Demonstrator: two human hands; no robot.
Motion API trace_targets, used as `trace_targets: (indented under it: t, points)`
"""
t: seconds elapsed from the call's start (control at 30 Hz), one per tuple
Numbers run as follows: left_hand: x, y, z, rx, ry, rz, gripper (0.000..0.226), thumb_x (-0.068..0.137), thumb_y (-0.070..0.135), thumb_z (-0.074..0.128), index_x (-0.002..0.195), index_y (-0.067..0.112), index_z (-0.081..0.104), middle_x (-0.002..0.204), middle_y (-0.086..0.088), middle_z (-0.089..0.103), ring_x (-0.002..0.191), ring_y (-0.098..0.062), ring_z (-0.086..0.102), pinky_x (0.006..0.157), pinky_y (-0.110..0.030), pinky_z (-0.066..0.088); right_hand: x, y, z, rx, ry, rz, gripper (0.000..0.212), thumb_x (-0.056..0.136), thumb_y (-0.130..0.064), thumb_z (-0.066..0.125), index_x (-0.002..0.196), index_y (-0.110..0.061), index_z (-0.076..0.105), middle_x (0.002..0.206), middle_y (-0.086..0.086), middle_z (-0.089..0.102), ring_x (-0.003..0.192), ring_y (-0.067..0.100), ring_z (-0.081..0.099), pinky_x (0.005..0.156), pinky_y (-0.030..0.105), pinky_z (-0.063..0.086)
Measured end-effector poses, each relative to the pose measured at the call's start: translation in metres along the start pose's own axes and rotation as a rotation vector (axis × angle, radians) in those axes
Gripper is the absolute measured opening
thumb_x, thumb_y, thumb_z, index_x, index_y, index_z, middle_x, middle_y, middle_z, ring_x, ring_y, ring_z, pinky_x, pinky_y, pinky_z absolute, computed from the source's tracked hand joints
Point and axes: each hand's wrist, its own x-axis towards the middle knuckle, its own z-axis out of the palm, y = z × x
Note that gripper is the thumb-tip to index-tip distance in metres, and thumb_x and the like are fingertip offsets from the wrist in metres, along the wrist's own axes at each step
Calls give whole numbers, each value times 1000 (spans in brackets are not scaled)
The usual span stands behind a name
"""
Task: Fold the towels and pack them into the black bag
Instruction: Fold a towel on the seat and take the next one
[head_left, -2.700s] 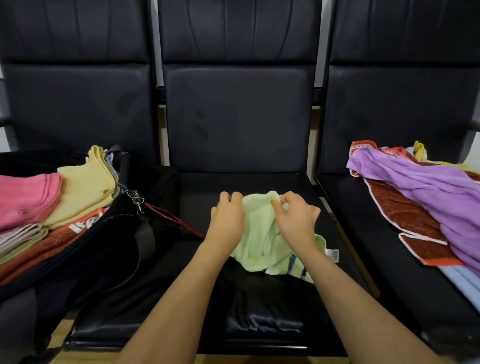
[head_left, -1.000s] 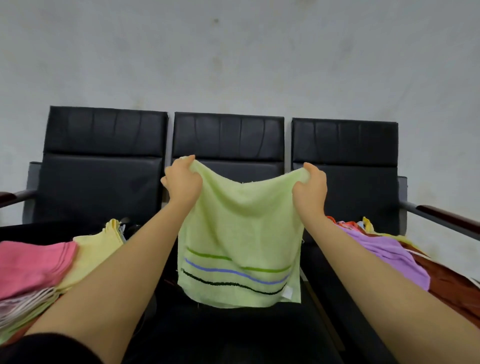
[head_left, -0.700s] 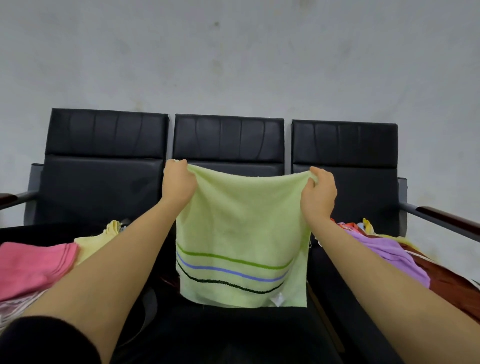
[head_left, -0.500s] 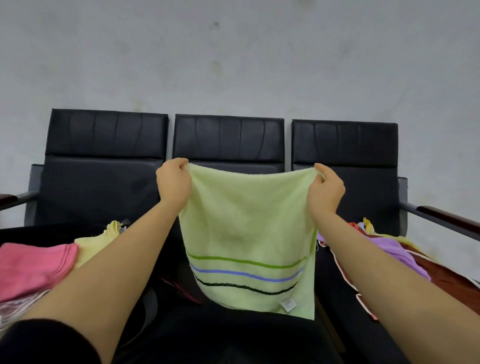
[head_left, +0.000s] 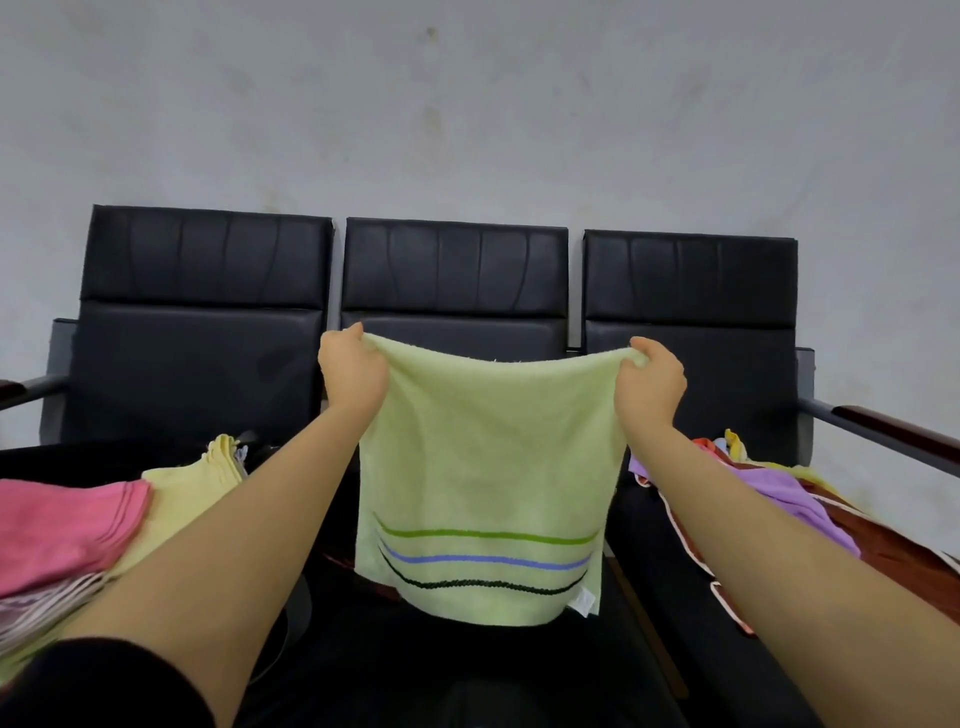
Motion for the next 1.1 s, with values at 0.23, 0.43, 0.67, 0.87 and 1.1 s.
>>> trace_targets:
  t: [0.23,0.43,0.67,0.87,1.1]
  points:
    - [-1,-7,-1,287,-24,38,20,84,-13,41,89,0,55,120,-22,43,103,-36,47,77,-34,42,1,3,4,-454,-104,-145,34,85,12,40,113,2,56,117,20,46,101,35,49,89,43,46]
    - [4,-8,-8,414,9,56,25,80,-15,43,64,5,43,107,-27,56,83,-37,55,72,-46,50,-1,2,2,-736,8,-299,20,85,7,47,94,-6,60,111,13,48,97,31,45,84,37,34]
    - [11,-7,-18,667,4,157,21,78,-11,44,73,6,54,77,-10,51,66,-24,42,71,-31,30,5,-5,1,-817,-50,-406,19,86,6,45,100,-5,53,107,12,53,96,29,51,82,34,36]
    - [10,-5,-22,731,5,194,23,78,-9,47,65,10,46,61,-2,39,54,-17,34,71,-30,28,3,-12,-8,-971,-135,-464,18,86,5,46,78,-11,45,108,11,50,99,27,47,80,31,32]
    - [1,-13,-21,809,-36,228,33,78,-10,49,59,14,36,58,-1,40,53,-17,34,71,-29,27,-6,-4,-14,-921,-181,-465,36,85,9,45,62,-14,29,94,10,45,80,22,35,72,29,30]
